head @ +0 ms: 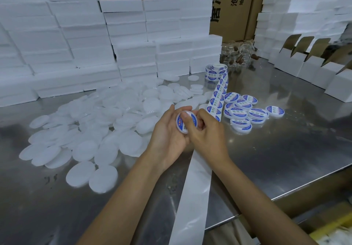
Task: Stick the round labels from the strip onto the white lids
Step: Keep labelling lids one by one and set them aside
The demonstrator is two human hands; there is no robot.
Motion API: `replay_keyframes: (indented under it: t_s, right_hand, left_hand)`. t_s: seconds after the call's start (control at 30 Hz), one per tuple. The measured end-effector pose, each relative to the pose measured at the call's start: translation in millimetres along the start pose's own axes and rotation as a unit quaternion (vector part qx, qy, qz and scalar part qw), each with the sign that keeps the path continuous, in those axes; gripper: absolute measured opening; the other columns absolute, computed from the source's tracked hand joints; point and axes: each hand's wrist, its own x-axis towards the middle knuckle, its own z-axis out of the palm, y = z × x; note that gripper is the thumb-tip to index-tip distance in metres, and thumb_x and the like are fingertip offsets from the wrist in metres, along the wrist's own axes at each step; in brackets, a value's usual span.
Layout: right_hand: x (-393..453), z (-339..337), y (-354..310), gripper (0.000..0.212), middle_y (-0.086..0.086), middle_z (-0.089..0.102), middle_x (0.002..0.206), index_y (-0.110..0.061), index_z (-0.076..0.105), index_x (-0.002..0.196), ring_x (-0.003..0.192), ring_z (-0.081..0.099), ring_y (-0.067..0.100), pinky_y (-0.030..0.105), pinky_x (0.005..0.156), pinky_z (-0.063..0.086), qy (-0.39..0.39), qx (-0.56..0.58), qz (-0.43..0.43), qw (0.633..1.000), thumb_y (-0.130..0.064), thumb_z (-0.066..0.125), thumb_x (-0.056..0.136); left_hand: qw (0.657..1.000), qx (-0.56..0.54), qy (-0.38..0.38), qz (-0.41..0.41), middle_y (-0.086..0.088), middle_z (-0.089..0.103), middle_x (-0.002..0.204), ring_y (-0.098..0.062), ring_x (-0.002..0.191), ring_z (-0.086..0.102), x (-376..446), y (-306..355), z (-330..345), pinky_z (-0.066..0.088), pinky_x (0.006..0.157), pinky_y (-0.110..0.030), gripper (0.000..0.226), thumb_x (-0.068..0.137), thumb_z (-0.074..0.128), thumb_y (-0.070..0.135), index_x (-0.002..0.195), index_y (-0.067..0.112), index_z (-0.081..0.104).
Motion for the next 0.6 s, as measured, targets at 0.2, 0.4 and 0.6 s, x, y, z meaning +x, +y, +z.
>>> replay_keyframes:
  t_s: [0.2,0.4,0.6]
  right_hand:
    - [3.4,-0.6,5.3,0.045,-0.012,0.048,0.055,-0.028,0.037,0.062,0.053,0.04,0.009,0.032,0.052,0.034,-0.015,0.028,0.02,0.999,-0.03,0.051,0.104]
    - [-2.0,-0.9,3.0,0.047,-0.008,0.051,0.062,-0.024,0.041,0.071,0.061,0.05,0.011,0.036,0.057,0.04,-0.067,-0.039,0.051,0.996,-0.065,0.044,0.094]
    - [-5.5,-1.2,-2.9,0.068,-0.003,0.042,0.051,-0.017,0.034,0.063,0.054,0.046,0.015,0.031,0.054,0.033,-0.055,-0.116,0.042,0.991,-0.081,0.044,0.081]
  left_hand:
    - [1.0,0.009,-0.016,0.002,-0.013,0.069,0.108,-0.022,0.103,0.068,-0.2,-1.5,-0.2,0.06,0.088,-0.032,0.03,0.102,0.046,0.02,0.123,0.001,0.056]
    - [0.997,0.048,-0.004,0.06,-0.013,0.07,0.125,-0.028,0.11,0.067,4.7,-3.8,-3.4,0.057,0.093,-0.039,0.025,0.108,0.037,0.015,0.122,0.007,0.056]
    - [0.991,0.096,0.002,0.092,-0.006,0.068,0.131,-0.026,0.102,0.065,3.8,-2.2,-6.9,0.057,0.087,-0.039,0.023,0.108,0.036,0.018,0.123,0.014,0.053]
